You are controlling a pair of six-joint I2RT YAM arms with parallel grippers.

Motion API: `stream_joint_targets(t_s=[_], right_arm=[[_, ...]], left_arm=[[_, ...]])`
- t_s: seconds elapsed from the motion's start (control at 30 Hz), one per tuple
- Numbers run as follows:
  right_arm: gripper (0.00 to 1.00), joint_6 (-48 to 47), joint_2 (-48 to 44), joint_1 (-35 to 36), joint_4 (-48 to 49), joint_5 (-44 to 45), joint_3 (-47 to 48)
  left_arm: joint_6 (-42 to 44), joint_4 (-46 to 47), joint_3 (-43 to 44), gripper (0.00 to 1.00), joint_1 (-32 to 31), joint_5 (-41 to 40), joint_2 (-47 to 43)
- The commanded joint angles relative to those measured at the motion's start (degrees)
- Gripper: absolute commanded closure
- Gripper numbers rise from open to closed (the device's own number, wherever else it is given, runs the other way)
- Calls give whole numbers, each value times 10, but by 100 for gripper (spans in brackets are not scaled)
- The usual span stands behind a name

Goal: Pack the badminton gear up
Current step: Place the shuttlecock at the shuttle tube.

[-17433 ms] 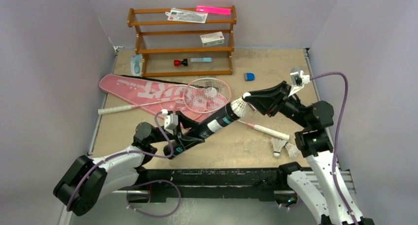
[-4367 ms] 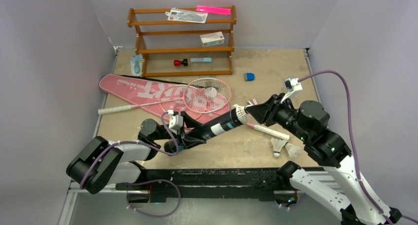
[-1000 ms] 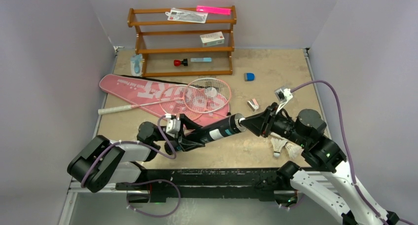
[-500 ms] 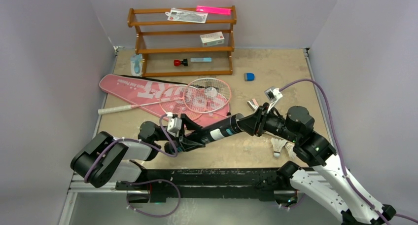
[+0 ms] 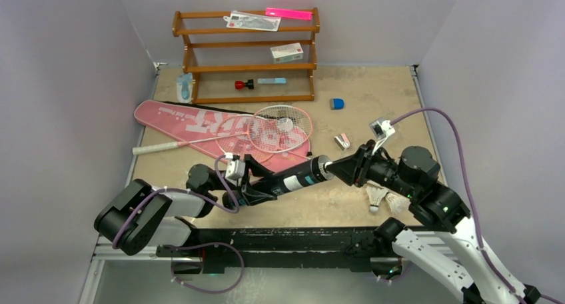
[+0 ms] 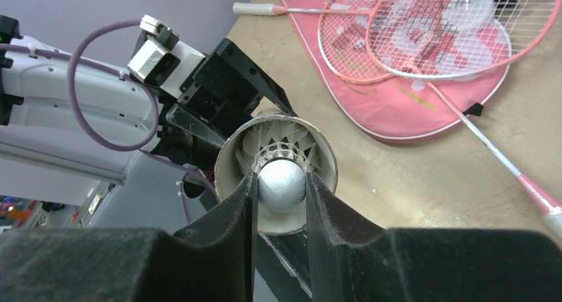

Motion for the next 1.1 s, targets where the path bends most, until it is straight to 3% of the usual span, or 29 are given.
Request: stream_joint_targets(t_s=[0.0,0.1,0.2,0.3,0.5,0.7,1.07], right_arm=[[67,-35,-11,-1,-54,61,57],[59,-41,-15,-1,-68,68,65],[68,-40,-12,-1,-62,57,62],[71,-35,-5,0,-50,40,55],[58,-31,-8,-1,-56,36,58],[56,-23,-21,0,-78,29,56],[70,3,-12,-1,-25,-25,31]], left_arm=[[12,111,-2,53,0,18,-21],[13,105,-4,53,0,20,-28],[14,103,-5,53,-1,21,-32],[12,102,-4,53,0,21,-34],[23,76,-2,53,-1,14,-42],[35,49,0,53,-1,7,-47],[34,47,2,53,-1,9,-43]])
